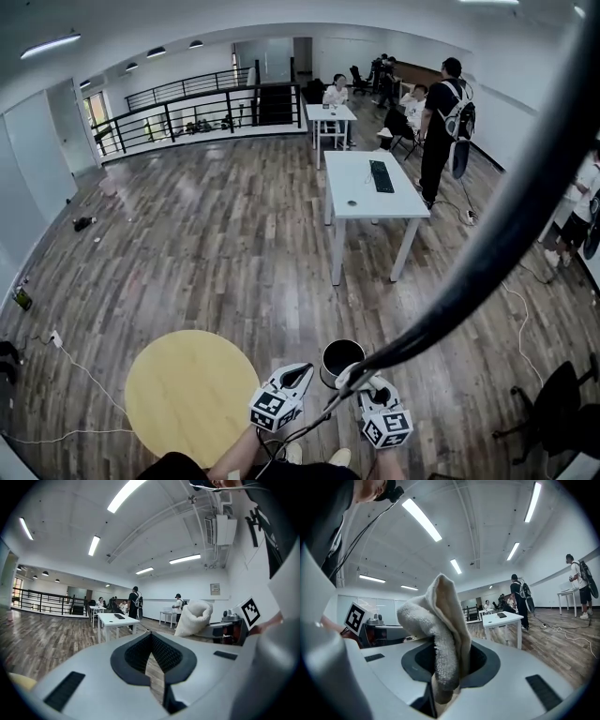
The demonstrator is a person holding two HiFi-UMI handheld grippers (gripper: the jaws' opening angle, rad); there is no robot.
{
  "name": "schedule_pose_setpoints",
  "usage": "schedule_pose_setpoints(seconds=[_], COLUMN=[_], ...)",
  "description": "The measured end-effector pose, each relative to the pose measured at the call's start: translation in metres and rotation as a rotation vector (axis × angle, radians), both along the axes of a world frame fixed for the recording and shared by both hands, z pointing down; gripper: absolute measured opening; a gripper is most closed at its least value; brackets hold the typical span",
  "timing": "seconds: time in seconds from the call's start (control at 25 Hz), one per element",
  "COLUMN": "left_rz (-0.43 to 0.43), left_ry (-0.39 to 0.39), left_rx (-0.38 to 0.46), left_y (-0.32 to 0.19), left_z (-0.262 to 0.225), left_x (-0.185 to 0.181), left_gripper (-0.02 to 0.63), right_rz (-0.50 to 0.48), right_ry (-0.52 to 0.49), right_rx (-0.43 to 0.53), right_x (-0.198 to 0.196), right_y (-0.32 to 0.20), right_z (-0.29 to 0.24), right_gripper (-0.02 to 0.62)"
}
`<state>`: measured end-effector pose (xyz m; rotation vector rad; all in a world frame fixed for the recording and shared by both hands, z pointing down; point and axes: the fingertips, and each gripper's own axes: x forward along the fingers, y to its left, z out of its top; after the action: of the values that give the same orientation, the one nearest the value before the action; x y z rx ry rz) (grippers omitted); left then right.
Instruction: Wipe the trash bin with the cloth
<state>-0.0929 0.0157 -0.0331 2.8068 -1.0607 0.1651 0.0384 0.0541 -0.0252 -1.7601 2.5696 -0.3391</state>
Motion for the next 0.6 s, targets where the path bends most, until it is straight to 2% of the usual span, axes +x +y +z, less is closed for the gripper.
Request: schedule_pose_setpoints(seconds=[0.6], left_rz=[-0.011], left_ry=[0.028], left_rx=[0.038], left_y=[-0.002], left_z=[-0.024], left_x=[-0.007], left_gripper=[-0.003], right_rz=[-0.001], right_ry=[0.029], right_rx=[0.005], right_x=[-0.015], right_y=[0.013], right_z=[-0.010], right_gripper=[0.095])
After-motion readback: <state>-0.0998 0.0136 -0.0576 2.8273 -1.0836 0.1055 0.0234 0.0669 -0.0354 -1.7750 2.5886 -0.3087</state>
